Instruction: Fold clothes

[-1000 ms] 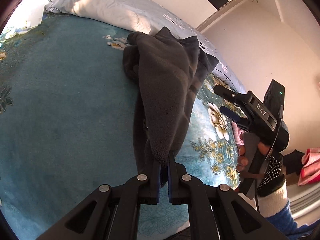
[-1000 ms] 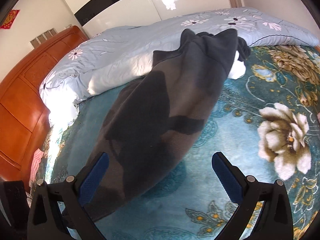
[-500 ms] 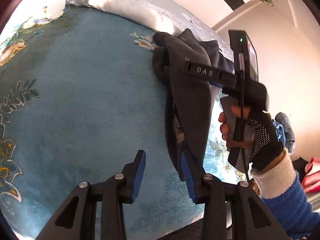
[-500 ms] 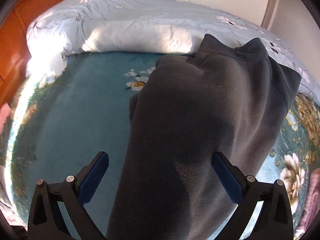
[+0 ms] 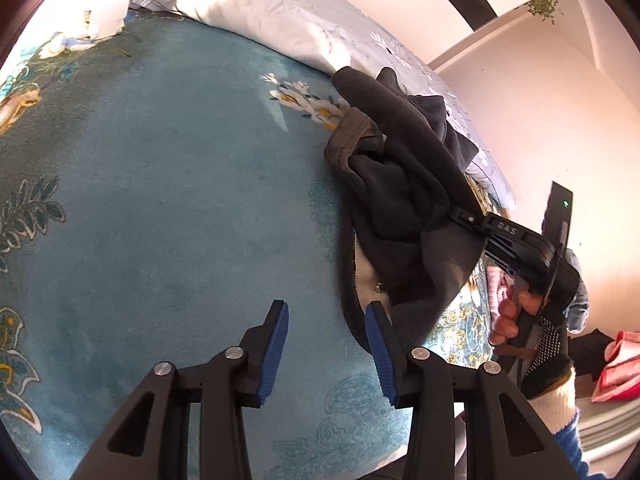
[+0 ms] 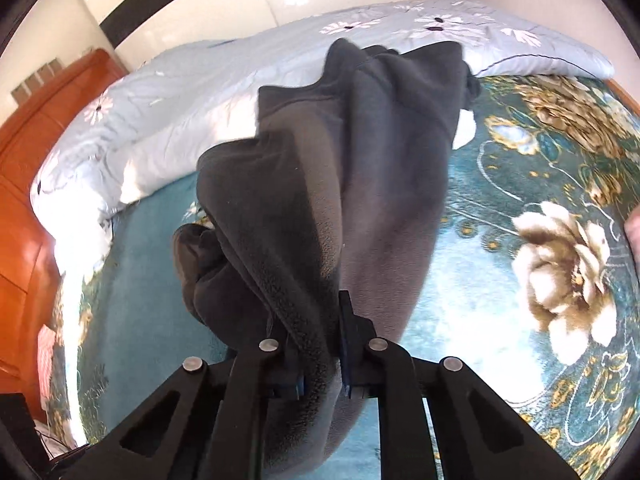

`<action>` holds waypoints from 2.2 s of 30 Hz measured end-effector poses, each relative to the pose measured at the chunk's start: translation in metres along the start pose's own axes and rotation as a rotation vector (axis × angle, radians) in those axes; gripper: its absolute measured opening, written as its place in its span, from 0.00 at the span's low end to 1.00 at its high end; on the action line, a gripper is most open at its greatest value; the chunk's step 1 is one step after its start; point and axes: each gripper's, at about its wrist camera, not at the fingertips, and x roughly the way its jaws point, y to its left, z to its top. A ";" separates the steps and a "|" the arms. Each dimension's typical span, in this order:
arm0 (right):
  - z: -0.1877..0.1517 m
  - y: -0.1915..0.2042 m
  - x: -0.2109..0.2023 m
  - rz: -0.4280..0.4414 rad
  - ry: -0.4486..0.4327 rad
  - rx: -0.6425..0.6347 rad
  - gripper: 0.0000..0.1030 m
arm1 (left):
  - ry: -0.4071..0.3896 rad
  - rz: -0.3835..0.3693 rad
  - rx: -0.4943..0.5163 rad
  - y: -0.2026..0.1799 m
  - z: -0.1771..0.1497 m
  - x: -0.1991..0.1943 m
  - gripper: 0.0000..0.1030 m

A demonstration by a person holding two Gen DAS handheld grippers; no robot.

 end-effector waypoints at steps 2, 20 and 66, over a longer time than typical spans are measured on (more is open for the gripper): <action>-0.010 -0.024 -0.012 -0.009 -0.024 0.058 0.12 | -0.005 0.020 0.041 -0.009 0.008 0.008 0.43; -0.058 -0.131 -0.068 -0.110 -0.110 0.333 0.05 | -0.025 0.018 0.339 -0.116 0.061 0.107 0.53; -0.010 -0.077 -0.079 -0.018 -0.221 0.088 0.10 | -0.431 -0.083 0.096 -0.090 0.116 0.013 0.08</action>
